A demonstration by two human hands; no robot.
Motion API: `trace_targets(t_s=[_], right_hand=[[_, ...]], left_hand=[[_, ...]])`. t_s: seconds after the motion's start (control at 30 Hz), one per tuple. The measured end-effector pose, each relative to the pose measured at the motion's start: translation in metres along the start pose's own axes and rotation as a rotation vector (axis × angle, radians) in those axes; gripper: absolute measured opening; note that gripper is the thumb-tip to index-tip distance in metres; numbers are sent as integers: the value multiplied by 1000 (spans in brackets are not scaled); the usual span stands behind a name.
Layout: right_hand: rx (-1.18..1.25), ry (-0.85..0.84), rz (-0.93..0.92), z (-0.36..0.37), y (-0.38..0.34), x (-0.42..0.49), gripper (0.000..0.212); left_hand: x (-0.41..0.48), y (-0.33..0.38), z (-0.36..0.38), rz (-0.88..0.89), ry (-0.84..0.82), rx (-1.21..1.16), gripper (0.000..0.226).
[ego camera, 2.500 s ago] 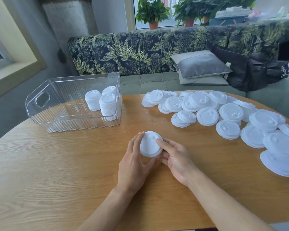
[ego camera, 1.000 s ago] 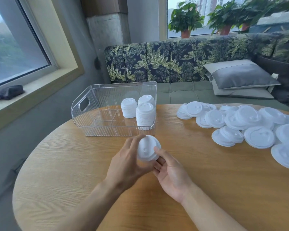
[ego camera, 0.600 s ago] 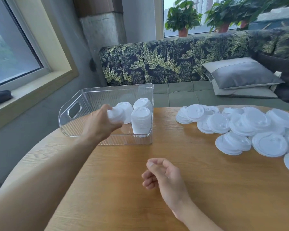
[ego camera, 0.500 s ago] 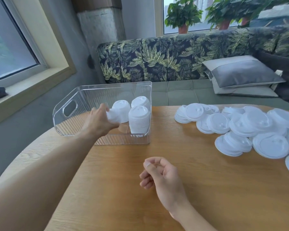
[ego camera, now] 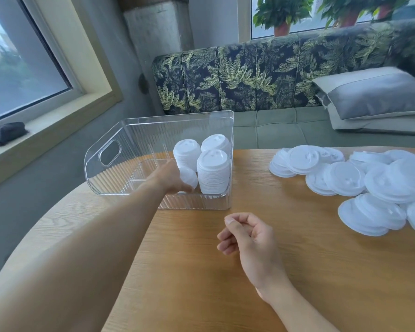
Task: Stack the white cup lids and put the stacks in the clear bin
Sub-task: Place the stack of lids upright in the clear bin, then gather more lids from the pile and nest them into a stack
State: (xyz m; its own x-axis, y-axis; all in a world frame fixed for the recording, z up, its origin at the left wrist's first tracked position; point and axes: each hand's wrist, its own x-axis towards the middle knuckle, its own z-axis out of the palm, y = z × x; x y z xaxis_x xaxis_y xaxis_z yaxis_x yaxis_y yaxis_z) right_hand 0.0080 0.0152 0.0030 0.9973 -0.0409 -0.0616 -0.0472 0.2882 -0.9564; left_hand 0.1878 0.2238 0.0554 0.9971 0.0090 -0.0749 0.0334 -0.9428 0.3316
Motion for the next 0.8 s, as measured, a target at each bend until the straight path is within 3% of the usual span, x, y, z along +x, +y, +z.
trace_targets(t_s=[0.13,0.27,0.43,0.53,0.67,0.8], right_hand=[[0,15,2,-1,-2,0,10],[-2,27,7,-1,-2,-1,10],[-7,66,5,-2,-3,-5,10],[-14,96,10,-6,-6,-14,10],[-39,177,-3,-23,-14,-30,10],[-107,259,-16,-55,-26,-48,9]], left_hand=[[0,0,1,-3,-16,-61,53],[-8,6,-3,-61,50,-109,26],[-43,29,-15,-56,446,-261,31],[-76,58,-16,70,589,-411,33],[-126,96,5,229,553,-572,43],[-173,128,46,316,397,-572,34]])
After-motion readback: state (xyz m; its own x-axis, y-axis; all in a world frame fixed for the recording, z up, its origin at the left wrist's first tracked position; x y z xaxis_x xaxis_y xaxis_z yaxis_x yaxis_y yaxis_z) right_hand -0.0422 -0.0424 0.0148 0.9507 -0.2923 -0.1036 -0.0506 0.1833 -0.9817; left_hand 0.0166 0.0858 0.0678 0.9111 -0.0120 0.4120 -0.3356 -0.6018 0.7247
